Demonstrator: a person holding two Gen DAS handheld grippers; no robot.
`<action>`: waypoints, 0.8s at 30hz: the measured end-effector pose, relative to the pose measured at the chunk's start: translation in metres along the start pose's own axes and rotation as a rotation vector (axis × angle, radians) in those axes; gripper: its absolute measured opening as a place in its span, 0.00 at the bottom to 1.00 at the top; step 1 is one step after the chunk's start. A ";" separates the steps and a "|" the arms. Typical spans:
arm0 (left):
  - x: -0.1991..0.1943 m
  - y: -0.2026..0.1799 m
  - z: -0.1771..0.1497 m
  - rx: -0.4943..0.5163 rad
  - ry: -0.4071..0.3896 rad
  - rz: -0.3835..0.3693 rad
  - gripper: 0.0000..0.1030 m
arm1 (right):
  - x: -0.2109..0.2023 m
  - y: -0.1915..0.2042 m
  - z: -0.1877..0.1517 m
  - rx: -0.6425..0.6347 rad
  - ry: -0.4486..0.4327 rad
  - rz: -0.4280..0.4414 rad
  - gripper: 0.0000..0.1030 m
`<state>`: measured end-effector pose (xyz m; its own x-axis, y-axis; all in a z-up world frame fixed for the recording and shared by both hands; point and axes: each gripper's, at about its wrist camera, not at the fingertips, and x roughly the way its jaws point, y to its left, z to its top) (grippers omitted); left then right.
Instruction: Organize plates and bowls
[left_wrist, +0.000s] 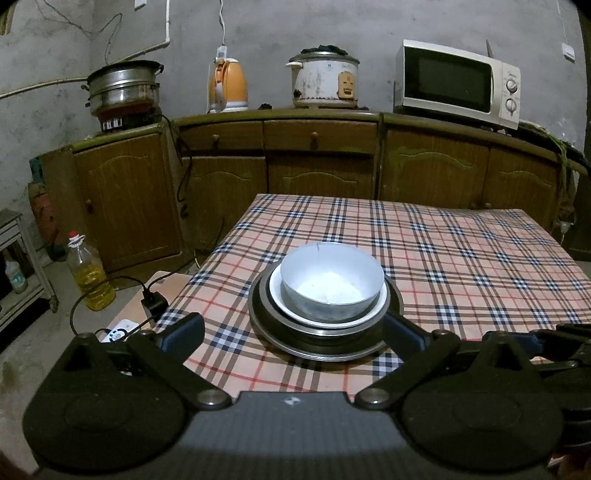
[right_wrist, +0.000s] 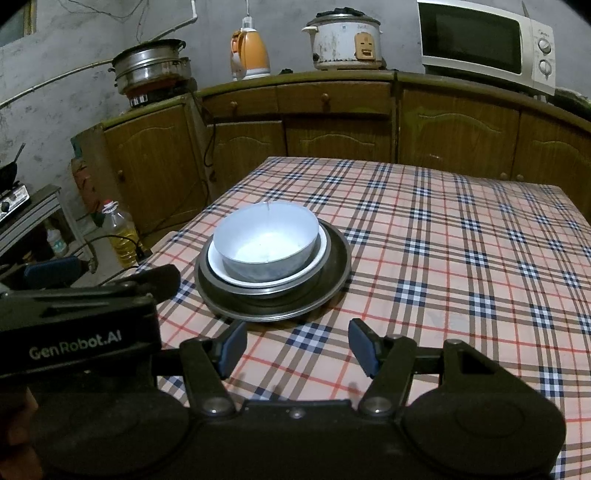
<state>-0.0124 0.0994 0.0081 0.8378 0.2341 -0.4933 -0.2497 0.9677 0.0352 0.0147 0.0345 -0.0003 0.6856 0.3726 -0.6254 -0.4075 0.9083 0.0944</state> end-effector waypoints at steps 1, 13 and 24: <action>0.000 0.000 0.000 0.000 0.001 0.000 1.00 | 0.000 0.000 0.000 0.001 0.001 0.001 0.71; 0.000 -0.002 0.000 0.003 -0.001 -0.002 1.00 | 0.001 0.000 -0.001 0.000 0.002 0.000 0.71; 0.001 -0.002 -0.001 -0.001 -0.003 -0.003 1.00 | 0.002 -0.002 -0.001 0.000 -0.005 0.000 0.71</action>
<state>-0.0115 0.0974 0.0067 0.8399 0.2317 -0.4909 -0.2476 0.9683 0.0333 0.0166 0.0334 -0.0027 0.6886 0.3737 -0.6214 -0.4077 0.9082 0.0943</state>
